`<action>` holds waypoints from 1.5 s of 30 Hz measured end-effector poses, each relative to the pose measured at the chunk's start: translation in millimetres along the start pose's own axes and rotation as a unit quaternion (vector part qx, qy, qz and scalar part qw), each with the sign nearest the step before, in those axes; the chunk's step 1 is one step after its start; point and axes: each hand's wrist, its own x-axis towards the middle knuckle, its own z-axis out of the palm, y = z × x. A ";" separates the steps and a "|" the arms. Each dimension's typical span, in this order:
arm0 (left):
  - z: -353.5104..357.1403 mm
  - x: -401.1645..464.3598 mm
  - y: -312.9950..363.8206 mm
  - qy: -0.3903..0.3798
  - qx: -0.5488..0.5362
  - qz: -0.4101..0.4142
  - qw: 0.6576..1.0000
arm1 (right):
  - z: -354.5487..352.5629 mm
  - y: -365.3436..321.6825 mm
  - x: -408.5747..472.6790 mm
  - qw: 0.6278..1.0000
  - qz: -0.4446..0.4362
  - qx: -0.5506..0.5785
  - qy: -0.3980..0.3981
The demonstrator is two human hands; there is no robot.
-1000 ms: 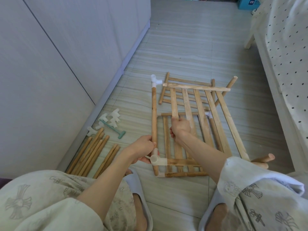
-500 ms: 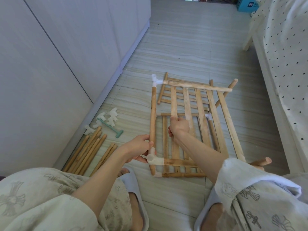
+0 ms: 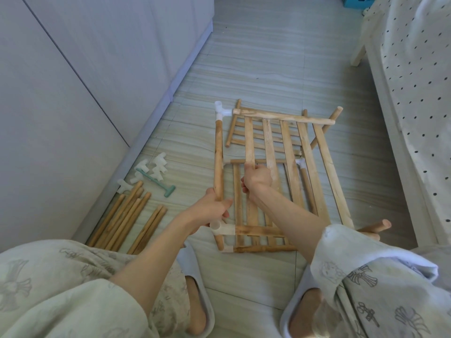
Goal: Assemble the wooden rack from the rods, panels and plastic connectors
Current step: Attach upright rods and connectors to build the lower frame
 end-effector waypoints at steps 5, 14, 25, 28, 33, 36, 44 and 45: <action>9.2 6.7 7.1 0.121 -0.018 0.076 0.990 | -4.2 -5.5 -1.6 0.997 0.047 0.060 -0.034; 21.6 12.4 15.3 0.130 0.158 0.014 0.979 | -13.5 -17.6 5.1 0.991 0.100 0.021 -0.091; 33.7 12.5 20.3 0.199 0.100 0.003 0.975 | -20.9 -18.0 7.4 0.987 0.073 -0.056 -0.131; 40.3 5.7 23.0 0.359 0.216 0.144 0.896 | -21.8 -18.9 7.0 0.985 0.067 -0.073 -0.143; 43.5 5.3 24.4 0.213 0.232 0.093 0.945 | -26.5 -20.6 3.4 0.974 0.074 -0.102 -0.189; 43.6 8.2 21.1 0.105 0.154 0.067 0.980 | -27.2 -22.1 3.4 0.965 0.090 -0.089 -0.230; 38.0 7.3 21.2 0.063 -0.071 0.022 0.995 | -23.5 -19.5 -0.7 0.949 0.071 -0.112 -0.285; 37.2 6.3 21.5 0.059 -0.098 0.018 0.993 | -24.5 -22.0 -2.4 0.957 0.056 -0.109 -0.263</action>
